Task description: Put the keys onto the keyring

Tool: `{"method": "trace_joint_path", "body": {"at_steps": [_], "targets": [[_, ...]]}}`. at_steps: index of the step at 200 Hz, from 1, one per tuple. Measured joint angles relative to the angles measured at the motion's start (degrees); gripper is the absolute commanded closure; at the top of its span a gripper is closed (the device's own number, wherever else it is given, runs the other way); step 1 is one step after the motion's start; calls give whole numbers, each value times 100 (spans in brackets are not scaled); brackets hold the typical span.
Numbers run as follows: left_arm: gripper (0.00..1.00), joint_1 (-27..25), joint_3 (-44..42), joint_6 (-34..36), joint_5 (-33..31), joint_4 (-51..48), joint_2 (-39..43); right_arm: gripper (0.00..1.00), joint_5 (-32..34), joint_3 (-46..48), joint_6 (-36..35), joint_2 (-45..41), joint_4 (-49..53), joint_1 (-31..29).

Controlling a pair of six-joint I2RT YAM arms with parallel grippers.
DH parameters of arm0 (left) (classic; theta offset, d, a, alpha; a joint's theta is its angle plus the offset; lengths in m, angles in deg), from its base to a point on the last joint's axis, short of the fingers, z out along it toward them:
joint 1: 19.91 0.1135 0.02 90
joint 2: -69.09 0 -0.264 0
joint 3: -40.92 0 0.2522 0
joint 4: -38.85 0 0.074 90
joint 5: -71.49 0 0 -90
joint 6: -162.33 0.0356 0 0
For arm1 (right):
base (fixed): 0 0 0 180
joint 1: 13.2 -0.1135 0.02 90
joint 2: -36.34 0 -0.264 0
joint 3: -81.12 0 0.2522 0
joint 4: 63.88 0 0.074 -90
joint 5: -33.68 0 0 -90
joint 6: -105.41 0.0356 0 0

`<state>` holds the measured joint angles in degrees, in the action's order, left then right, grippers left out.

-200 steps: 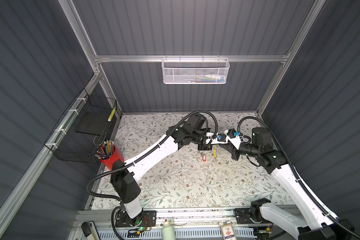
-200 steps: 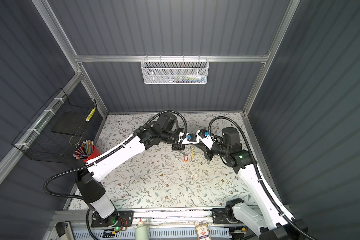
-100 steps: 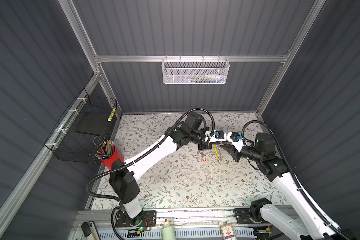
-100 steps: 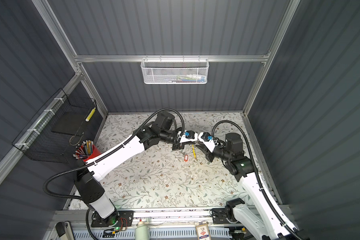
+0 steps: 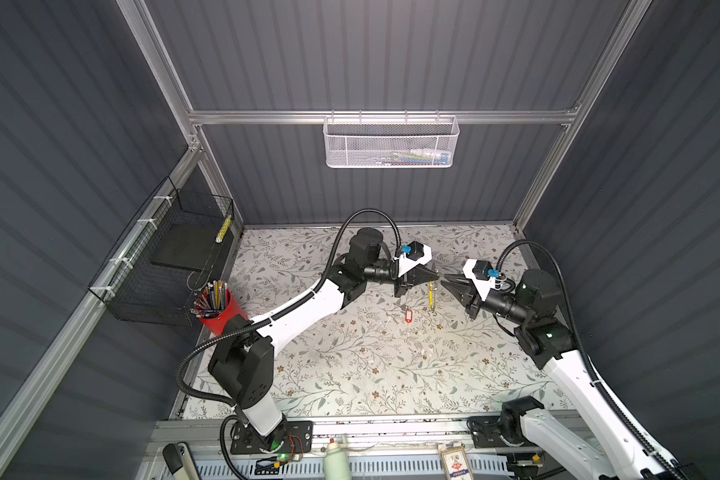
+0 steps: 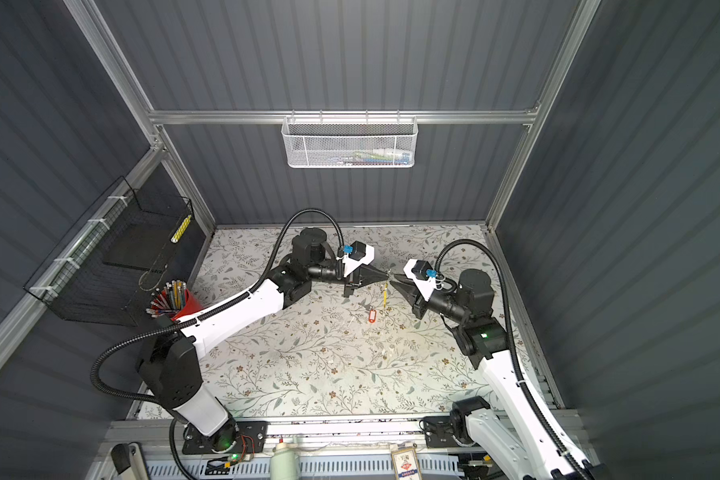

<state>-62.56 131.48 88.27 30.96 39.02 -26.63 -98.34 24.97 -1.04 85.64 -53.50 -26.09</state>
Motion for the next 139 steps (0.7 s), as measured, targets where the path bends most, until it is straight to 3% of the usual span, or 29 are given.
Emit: {"method": "trace_joint_path", "body": {"at_steps": [66, 139], "targets": [[100, 28, -442, -1508, 229, 2210, 0, 73, -9, 389, 492, -31, -688, 33], [100, 37, -525, -2039, 341, 2949, 0, 77, -186, 721, 1198, -127, -1873, 92]]}}
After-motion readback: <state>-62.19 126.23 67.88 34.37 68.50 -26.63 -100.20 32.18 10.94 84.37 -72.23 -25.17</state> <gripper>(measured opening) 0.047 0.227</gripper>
